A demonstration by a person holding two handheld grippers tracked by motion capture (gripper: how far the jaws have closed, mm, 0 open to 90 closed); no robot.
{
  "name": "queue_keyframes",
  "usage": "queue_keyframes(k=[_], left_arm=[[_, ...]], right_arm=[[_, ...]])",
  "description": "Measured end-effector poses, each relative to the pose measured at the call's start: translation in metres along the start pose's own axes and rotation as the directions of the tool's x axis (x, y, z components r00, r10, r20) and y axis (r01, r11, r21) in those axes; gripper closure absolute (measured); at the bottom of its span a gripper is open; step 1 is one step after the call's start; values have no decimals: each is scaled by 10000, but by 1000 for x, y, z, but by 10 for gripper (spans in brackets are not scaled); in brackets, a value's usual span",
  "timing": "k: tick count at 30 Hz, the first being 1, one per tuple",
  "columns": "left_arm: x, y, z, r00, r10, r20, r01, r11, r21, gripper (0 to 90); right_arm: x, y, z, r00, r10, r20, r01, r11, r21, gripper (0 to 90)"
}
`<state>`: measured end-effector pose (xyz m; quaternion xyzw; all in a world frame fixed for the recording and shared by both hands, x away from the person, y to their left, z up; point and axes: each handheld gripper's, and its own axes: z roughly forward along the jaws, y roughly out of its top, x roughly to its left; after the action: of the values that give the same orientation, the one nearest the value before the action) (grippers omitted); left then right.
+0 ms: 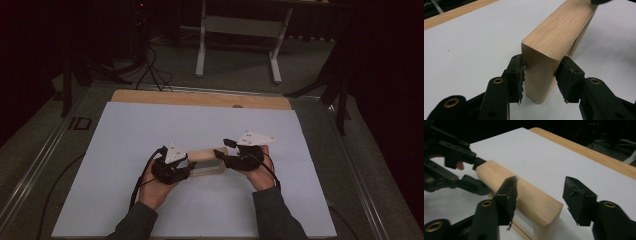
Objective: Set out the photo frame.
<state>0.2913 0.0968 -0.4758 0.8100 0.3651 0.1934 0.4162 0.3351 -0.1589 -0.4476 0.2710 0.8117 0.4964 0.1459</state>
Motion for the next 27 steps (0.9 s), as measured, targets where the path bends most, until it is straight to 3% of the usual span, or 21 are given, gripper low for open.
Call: queue_keyframes(k=[6, 15, 19, 27], left_arm=[[0, 0, 0, 10000, -45, 35, 45, 10000, 11, 581], [2, 0, 1, 9999, -51, 88, 51, 10000, 33, 582], [1, 0, 2, 9999, -48, 96, 47, 10000, 55, 578], [2, 0, 4, 9999, 1, 141, -2, 10000, 68, 567]], right_arm=[[-2, -3, 2, 9998, 38, -216, -28, 9991, 417, 347], [-7, -14, 12, 9974, -4, -724, 84, 9938, 1107, 324], [-6, -17, 16, 9979, -294, -574, 373, 9894, 1406, 357], [-8, -18, 16, 9982, -405, -442, 467, 9877, 1493, 434]])
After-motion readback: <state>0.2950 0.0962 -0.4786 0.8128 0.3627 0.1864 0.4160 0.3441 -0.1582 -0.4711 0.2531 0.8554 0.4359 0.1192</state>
